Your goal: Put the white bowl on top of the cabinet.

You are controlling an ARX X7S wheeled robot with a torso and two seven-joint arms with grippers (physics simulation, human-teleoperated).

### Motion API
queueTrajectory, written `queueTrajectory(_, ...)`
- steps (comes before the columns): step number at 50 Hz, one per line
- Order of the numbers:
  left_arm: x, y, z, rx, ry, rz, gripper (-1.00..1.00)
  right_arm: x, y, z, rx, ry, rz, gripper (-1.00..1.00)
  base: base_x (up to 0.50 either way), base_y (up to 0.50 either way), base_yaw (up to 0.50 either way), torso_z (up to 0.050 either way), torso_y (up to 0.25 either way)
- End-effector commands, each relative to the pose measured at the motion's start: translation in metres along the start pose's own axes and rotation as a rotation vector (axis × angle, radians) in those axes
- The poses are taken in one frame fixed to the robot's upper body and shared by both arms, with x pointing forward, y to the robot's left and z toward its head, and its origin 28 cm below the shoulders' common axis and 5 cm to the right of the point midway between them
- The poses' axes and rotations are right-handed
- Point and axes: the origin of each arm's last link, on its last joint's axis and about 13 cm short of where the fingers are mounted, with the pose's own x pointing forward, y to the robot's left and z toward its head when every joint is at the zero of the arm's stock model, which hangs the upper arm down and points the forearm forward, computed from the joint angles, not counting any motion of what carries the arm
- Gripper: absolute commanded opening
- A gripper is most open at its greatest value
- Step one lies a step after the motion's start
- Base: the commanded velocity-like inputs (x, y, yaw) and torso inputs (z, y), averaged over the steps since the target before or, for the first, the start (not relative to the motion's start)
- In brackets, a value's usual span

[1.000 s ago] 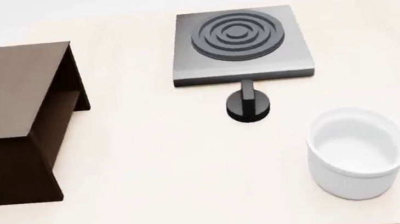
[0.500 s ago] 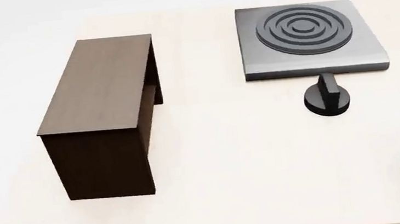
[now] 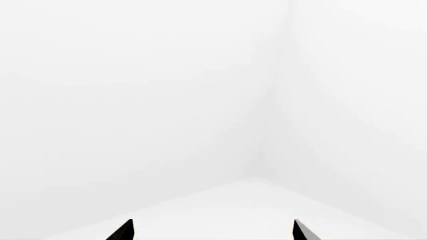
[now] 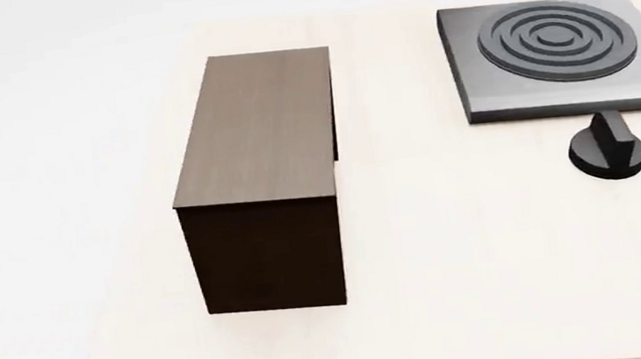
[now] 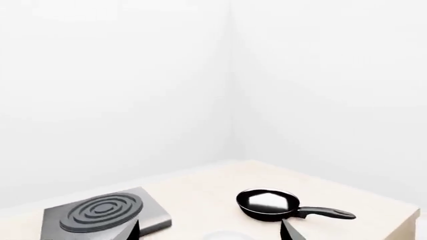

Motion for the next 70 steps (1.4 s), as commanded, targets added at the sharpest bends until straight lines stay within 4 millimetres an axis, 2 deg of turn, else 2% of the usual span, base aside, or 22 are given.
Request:
queueTrajectory(1,-0.001,-0.001,0.000,0.002,0.002,-0.003,1.00,-0.010,-0.007,0.002,0.000,0.005,-0.011,1.00,0.00,0.00,0.00,0.000,0.000)
queueTrajectory(17,-0.001,-0.001,0.000,0.002,0.002,-0.003,1.00,-0.014,-0.007,0.002,0.007,0.008,-0.001,1.00,0.38,0.00,0.00,0.000,0.000)
queueTrajectory(18,-0.001,-0.002,-0.001,0.004,-0.001,-0.005,1.00,0.014,0.016,0.001,0.018,-0.078,-0.004,1.00,0.00,0.00,0.00,0.000,0.000)
queueTrajectory(19,-0.001,-0.002,-0.001,0.005,-0.001,-0.005,1.00,0.024,0.019,-0.020,0.012,0.014,0.000,1.00,0.00,0.00,0.00,0.000,0.000)
queueTrajectory(22,0.000,-0.001,-0.002,0.005,0.000,-0.005,1.00,0.022,0.017,-0.019,0.015,0.017,0.001,1.00,0.01,0.00,0.00,0.000,0.000)
queueTrajectory(24,0.000,-0.001,-0.001,0.005,0.000,-0.004,1.00,0.019,0.016,-0.017,0.016,0.017,0.005,1.00,0.18,0.00,0.00,0.000,0.000)
queueTrajectory(29,0.001,-0.001,-0.002,0.006,0.001,-0.003,1.00,-0.039,-0.014,0.010,0.013,0.013,0.003,1.00,0.31,0.00,0.00,0.000,0.000)
queueTrajectory(30,0.001,-0.001,-0.002,0.006,0.001,-0.004,1.00,-0.003,0.001,0.016,0.022,-0.120,-0.082,1.00,0.38,0.00,0.00,0.000,0.000)
queueTrajectory(31,0.001,-0.001,-0.002,0.006,0.002,-0.005,1.00,0.028,0.028,0.024,0.062,-0.235,-0.053,1.00,0.39,0.00,0.00,0.000,0.000)
queueTrajectory(32,0.001,-0.002,-0.002,0.007,0.001,-0.005,1.00,0.044,0.049,0.017,0.082,-0.265,0.031,1.00,0.38,0.00,0.00,0.000,0.000)
queueTrajectory(34,0.001,-0.001,-0.003,0.008,0.002,-0.005,1.00,0.065,0.049,-0.037,0.026,-0.018,0.009,1.00,0.38,0.00,0.00,0.000,0.000)
queueTrajectory(35,0.000,-0.001,-0.003,0.007,0.002,-0.003,1.00,0.066,0.048,-0.043,0.018,0.010,0.007,1.00,0.38,0.00,0.00,0.000,0.000)
queueTrajectory(48,0.000,-0.001,-0.003,0.009,0.001,-0.004,1.00,0.062,0.049,-0.039,0.013,0.014,0.002,1.00,0.38,0.00,0.00,0.000,0.000)
queueTrajectory(61,0.000,0.000,-0.003,0.010,0.002,-0.002,1.00,0.062,0.048,-0.037,0.020,0.003,-0.018,1.00,0.02,0.00,0.00,0.000,0.001)
queueTrajectory(64,0.000,0.000,-0.003,0.009,0.003,-0.001,1.00,0.065,0.048,-0.038,-0.004,0.019,-0.075,1.00,0.00,0.00,0.00,0.000,0.000)
queueTrajectory(68,0.000,0.000,-0.002,0.010,0.003,0.000,1.00,0.075,0.041,-0.039,-0.035,0.042,-0.290,1.00,0.00,0.00,0.00,0.000,0.000)
queueTrajectory(70,0.000,0.000,-0.003,0.010,0.002,0.000,1.00,0.076,0.039,-0.039,-0.022,0.062,-0.317,1.00,0.00,0.00,0.00,0.000,0.000)
